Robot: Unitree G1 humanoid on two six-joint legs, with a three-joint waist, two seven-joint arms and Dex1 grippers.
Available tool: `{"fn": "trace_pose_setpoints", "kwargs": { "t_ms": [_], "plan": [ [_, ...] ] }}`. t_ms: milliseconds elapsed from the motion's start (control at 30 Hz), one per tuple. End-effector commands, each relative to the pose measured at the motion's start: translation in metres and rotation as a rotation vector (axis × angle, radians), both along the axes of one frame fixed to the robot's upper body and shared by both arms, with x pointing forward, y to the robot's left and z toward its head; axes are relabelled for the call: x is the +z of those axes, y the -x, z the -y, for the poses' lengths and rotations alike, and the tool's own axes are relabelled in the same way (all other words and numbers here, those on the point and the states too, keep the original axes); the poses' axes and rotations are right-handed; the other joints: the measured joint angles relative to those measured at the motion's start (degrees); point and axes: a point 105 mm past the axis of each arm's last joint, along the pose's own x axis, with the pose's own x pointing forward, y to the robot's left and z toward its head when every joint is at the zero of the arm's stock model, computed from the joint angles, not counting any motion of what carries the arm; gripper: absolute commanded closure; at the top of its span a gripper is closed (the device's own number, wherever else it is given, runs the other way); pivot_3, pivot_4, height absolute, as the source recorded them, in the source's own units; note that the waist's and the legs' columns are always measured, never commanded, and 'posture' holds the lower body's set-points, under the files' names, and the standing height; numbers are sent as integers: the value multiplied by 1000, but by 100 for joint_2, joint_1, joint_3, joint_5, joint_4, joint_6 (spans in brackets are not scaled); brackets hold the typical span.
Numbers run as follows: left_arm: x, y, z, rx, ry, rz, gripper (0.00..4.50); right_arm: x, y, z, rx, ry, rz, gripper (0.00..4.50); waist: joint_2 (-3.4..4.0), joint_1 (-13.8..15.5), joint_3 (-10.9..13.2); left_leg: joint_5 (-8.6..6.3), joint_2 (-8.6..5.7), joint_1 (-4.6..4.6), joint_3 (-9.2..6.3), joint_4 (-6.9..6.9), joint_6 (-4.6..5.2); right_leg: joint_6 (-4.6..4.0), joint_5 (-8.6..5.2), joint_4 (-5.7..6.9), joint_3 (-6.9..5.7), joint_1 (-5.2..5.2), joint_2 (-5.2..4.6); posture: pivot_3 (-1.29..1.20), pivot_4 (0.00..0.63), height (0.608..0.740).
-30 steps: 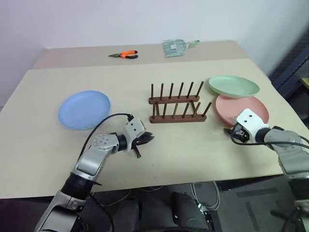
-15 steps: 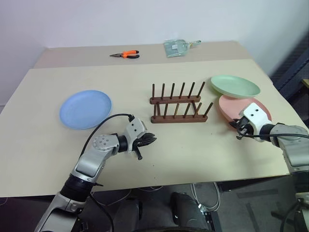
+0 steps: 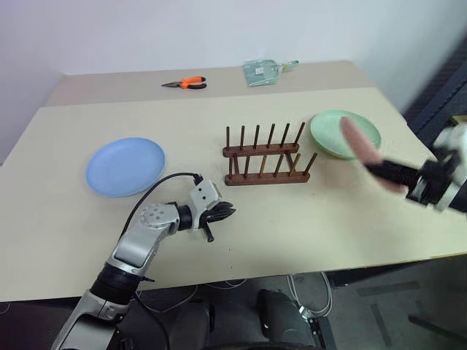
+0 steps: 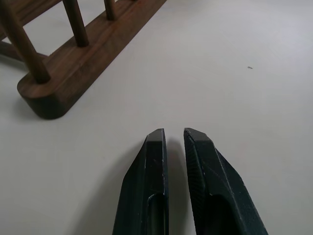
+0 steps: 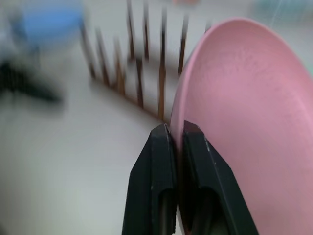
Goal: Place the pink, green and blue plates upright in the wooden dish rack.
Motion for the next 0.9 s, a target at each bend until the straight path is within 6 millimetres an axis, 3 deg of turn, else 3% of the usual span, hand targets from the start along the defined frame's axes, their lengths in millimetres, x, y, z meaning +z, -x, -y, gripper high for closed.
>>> {"fn": "trace_pose_setpoints", "kwargs": {
  "t_ms": [33,167,467,900],
  "plan": [
    [7,0,4,-23,9,30,3909,45,10,-16,92,-215,120,4471,-3,36,2,0,1,-5,-4,1,0,-1,1,-2,-3,0,0,0,150,740],
    [17,-2,6,-37,64,24,3909,69,0,-47,231,-490,130,4471,-5,19,2,0,-7,-11,0,0,0,-16,12,-12,1,0,-9,0,150,740],
    [52,16,3,-91,260,6,3909,49,-36,-45,170,-686,-58,4471,-1,2,3,0,-7,-13,-1,-3,1,-17,12,-11,0,-4,-10,0,150,740],
    [50,15,3,-73,248,9,3909,11,-69,-53,52,-736,-253,4471,3,-8,3,0,-5,-9,0,-5,2,-18,12,-4,1,-5,-5,0,150,740]
  ]
}}
